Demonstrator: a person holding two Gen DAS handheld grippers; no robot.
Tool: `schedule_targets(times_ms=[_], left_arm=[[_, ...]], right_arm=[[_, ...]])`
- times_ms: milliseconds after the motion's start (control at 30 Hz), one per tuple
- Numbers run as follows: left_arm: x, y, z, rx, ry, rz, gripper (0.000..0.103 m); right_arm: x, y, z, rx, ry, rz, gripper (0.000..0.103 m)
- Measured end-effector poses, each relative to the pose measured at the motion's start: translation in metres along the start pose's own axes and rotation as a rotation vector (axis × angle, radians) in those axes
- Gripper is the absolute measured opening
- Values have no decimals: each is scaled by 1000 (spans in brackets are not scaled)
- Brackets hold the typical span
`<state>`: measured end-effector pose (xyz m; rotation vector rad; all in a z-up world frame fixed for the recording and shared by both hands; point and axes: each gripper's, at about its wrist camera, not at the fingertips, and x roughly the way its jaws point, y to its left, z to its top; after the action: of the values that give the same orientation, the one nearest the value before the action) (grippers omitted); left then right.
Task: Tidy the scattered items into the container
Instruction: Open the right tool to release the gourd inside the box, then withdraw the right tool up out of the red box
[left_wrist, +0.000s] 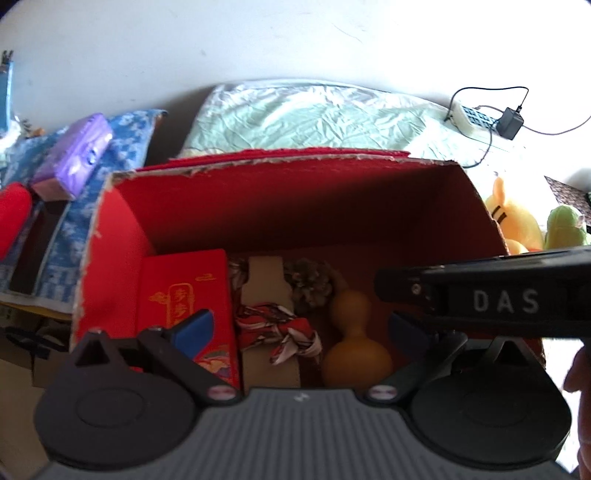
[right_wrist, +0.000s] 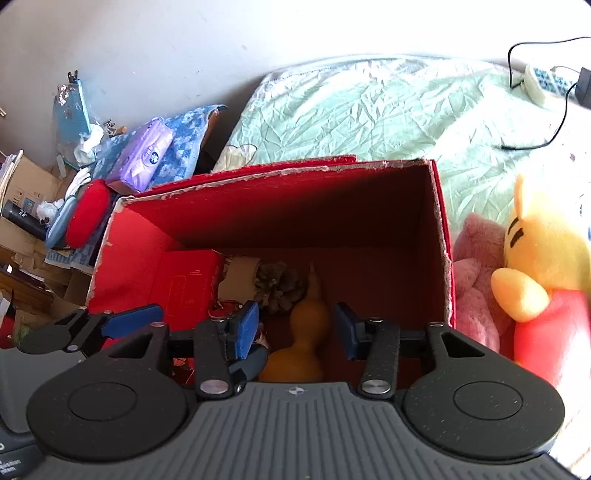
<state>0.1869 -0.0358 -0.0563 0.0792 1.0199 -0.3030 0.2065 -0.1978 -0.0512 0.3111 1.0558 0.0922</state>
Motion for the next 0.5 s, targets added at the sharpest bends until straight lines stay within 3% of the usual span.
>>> schedule_targets(times_ms=[67,500], left_arm=[[-2,-2,-1,-2,-6,14,101],[-17,-4,-10,-42,-49,130,103]], right_arm=[[-5,3,-3,-16,-19,-9,55],[-29,2,-21,-37,-93,-54,60]])
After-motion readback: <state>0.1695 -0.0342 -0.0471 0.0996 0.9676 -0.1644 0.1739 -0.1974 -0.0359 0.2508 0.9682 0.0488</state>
